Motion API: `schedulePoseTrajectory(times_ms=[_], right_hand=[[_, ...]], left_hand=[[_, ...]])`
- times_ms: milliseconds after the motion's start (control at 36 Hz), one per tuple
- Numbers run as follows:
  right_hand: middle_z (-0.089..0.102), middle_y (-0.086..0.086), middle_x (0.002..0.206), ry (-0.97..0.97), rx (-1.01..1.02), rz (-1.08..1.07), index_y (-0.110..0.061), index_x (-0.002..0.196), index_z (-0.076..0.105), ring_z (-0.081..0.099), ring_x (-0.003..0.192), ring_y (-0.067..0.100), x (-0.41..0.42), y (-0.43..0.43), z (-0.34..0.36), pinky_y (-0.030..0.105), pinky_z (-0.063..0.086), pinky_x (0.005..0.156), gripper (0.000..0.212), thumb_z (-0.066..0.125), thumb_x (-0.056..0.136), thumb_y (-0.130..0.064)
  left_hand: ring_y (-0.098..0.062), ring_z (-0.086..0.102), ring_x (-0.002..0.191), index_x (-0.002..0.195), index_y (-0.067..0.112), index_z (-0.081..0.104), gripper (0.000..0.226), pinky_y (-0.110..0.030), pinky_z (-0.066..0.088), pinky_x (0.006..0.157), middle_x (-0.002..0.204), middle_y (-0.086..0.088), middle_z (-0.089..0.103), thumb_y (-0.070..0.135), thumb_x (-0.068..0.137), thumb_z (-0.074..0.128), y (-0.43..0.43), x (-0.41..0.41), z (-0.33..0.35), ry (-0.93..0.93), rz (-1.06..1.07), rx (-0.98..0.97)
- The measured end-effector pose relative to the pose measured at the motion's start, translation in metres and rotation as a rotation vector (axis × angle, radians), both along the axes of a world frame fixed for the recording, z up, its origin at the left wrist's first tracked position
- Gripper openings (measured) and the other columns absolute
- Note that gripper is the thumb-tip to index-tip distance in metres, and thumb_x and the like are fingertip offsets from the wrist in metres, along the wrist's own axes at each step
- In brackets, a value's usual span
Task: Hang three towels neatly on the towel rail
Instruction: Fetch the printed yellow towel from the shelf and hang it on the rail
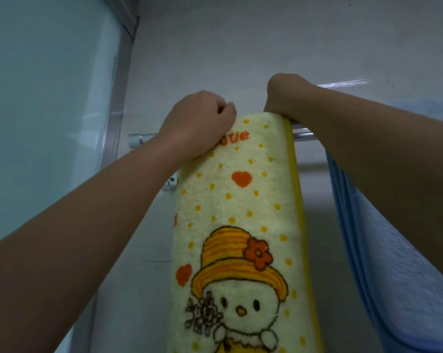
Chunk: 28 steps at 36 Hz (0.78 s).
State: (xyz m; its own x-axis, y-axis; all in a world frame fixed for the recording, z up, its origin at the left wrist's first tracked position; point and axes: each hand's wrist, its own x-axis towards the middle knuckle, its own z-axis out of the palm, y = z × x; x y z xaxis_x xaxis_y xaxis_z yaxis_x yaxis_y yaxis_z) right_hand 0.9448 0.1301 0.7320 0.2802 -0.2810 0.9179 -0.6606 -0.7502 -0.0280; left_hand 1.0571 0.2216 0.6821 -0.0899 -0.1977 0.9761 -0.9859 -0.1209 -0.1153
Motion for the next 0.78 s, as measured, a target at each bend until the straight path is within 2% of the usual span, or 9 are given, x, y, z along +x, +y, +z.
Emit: schedulePoseTrajectory(times_ms=[111,167,250,333,417,500,611,722,778], right_hand=[[0.042,0.009,0.067,-0.116,-0.097,0.113,-0.006,0.059,0.037,0.045,0.078,0.027,-0.002,0.002,-0.003,0.029,0.033,0.067,0.029,0.053,0.083,-0.008],[0.052,0.009,0.08,-0.174,-0.16,0.207,-0.001,0.078,0.053,0.049,0.082,0.025,-0.004,0.009,-0.005,0.029,0.036,0.068,0.015,0.05,0.085,-0.014],[0.065,0.013,0.094,-0.131,-0.191,0.337,0.0,0.096,0.062,0.059,0.088,0.028,-0.007,0.025,-0.013,0.032,0.046,0.073,0.026,0.049,0.085,-0.02],[0.063,0.01,0.08,0.019,-0.249,0.325,-0.001,0.087,0.063,0.055,0.072,0.024,-0.007,0.035,-0.027,0.032,0.04,0.056,0.033,0.047,0.088,-0.029],[0.045,0.0,0.063,0.107,-0.296,0.239,-0.013,0.063,0.047,0.04,0.057,0.011,-0.005,0.037,-0.04,0.026,0.027,0.047,0.038,0.04,0.091,-0.038],[0.038,0.0,0.062,0.163,-0.283,0.201,-0.017,0.058,0.036,0.039,0.061,0.02,-0.005,0.034,-0.05,0.03,0.024,0.051,0.042,0.034,0.094,-0.039],[0.039,0.0,0.066,0.2,-0.233,0.203,-0.012,0.072,0.046,0.042,0.074,0.021,-0.007,0.029,-0.056,0.029,0.026,0.061,0.041,0.028,0.096,-0.039],[0.037,-0.001,0.064,0.226,-0.141,0.183,-0.017,0.059,0.035,0.042,0.076,0.021,-0.007,0.033,-0.05,0.029,0.027,0.067,0.044,0.026,0.096,-0.038],[0.042,0.003,0.071,0.242,-0.089,0.184,-0.011,0.064,0.04,0.042,0.08,0.021,-0.006,0.035,-0.047,0.029,0.029,0.071,0.042,0.025,0.096,-0.035]], left_hand=[[-0.016,0.033,0.045,0.045,0.015,0.03,0.053,-0.034,0.023,0.048,0.047,-0.002,0.034,0.03,0.096,0.033,-0.005,0.0,-0.007,-0.006,0.067,-0.104],[-0.017,0.033,0.046,0.044,0.014,0.032,0.054,-0.033,0.025,0.054,0.047,-0.002,0.035,0.031,0.096,0.031,-0.004,-0.001,-0.005,0.01,0.073,-0.084],[-0.018,0.036,0.048,0.045,0.014,0.036,0.054,-0.031,0.03,0.057,0.049,-0.003,0.039,0.033,0.095,0.03,-0.002,-0.002,-0.001,0.059,0.068,-0.008],[-0.017,0.038,0.052,0.051,0.015,0.039,0.05,-0.032,0.029,0.056,0.056,-0.002,0.042,0.035,0.096,0.031,0.0,-0.004,0.002,0.117,0.107,0.086],[-0.024,0.049,0.063,0.064,0.005,0.051,0.036,-0.032,0.028,0.052,0.073,-0.012,0.054,0.021,0.093,0.036,0.007,-0.011,0.006,0.189,0.117,0.198],[-0.024,0.049,0.063,0.066,0.006,0.054,0.03,-0.03,0.026,0.05,0.076,-0.011,0.054,0.014,0.091,0.04,0.01,-0.014,0.012,0.288,0.077,0.308],[-0.013,0.042,0.057,0.054,0.018,0.047,0.037,-0.028,0.031,0.052,0.063,0.001,0.047,0.025,0.091,0.043,0.011,-0.013,0.015,0.335,-0.006,0.404],[-0.015,0.047,0.063,0.064,0.012,0.054,0.038,-0.029,0.036,0.057,0.07,-0.003,0.053,0.027,0.094,0.036,0.012,-0.01,0.011,0.316,-0.039,0.368],[-0.017,0.041,0.059,0.058,0.01,0.046,0.04,-0.031,0.031,0.056,0.062,-0.005,0.045,0.025,0.094,0.036,0.012,-0.006,0.006,0.245,-0.046,0.272]])
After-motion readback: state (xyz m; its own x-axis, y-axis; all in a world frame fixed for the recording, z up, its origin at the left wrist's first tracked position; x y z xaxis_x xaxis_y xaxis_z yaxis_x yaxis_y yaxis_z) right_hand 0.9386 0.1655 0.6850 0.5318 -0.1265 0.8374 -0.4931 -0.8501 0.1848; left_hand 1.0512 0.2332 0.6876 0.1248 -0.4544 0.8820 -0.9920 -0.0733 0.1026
